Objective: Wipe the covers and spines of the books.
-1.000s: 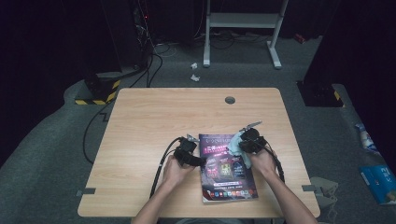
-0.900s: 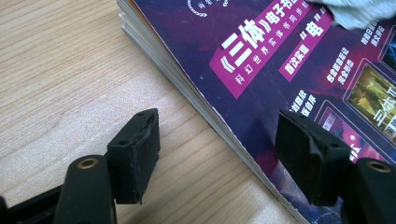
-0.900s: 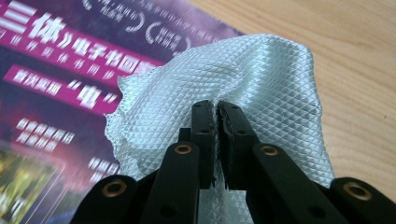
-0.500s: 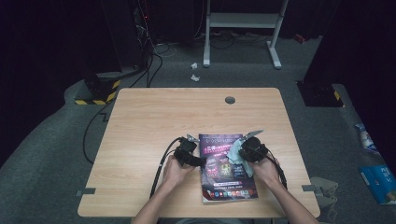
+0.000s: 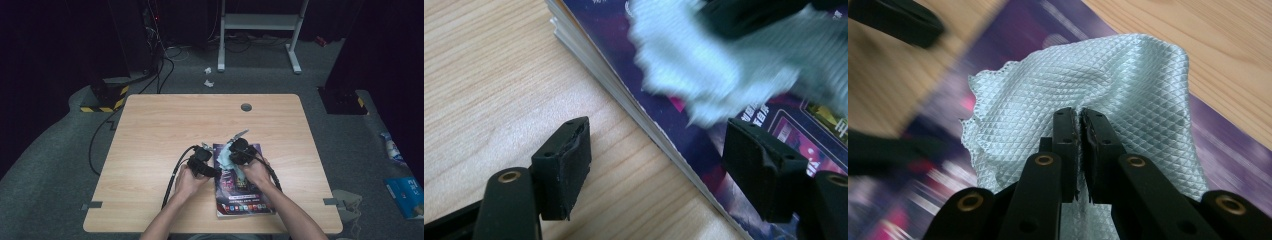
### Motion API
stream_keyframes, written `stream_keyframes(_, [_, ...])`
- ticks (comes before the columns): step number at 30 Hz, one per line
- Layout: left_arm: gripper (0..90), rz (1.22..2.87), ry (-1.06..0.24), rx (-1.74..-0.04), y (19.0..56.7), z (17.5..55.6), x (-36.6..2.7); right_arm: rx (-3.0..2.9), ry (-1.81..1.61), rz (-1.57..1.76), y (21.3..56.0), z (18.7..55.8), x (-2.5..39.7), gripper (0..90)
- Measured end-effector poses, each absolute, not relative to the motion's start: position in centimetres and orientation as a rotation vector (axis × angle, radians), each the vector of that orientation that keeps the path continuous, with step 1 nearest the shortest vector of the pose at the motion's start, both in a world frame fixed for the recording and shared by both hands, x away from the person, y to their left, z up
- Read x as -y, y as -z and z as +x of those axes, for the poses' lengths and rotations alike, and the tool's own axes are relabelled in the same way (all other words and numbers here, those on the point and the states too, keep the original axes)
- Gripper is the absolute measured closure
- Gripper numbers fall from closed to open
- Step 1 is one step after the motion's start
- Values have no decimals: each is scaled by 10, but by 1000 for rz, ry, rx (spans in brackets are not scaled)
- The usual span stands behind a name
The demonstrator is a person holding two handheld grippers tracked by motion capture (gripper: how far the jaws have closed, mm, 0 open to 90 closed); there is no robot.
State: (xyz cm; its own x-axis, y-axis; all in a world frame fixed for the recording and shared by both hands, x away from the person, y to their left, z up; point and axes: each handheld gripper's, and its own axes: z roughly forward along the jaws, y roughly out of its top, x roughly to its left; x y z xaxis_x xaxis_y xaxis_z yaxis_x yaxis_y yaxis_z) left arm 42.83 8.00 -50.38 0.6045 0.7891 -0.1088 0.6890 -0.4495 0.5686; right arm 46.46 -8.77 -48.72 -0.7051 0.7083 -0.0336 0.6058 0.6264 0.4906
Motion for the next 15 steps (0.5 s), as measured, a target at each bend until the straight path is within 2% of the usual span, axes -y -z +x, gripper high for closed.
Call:
stream_keyframes(6, [277,2258,-229,-1159,504,429,-79,-2660,-664,1030,486,469,68,846])
stream_keyframes(11, [273,2265,-231,-1152,504,430,-79,-2611,-616,1117,485,477,90,846])
stream_keyframes(15, [273,2254,-236,-1150,505,432,-78,-2619,-603,1114,485,476,87,846])
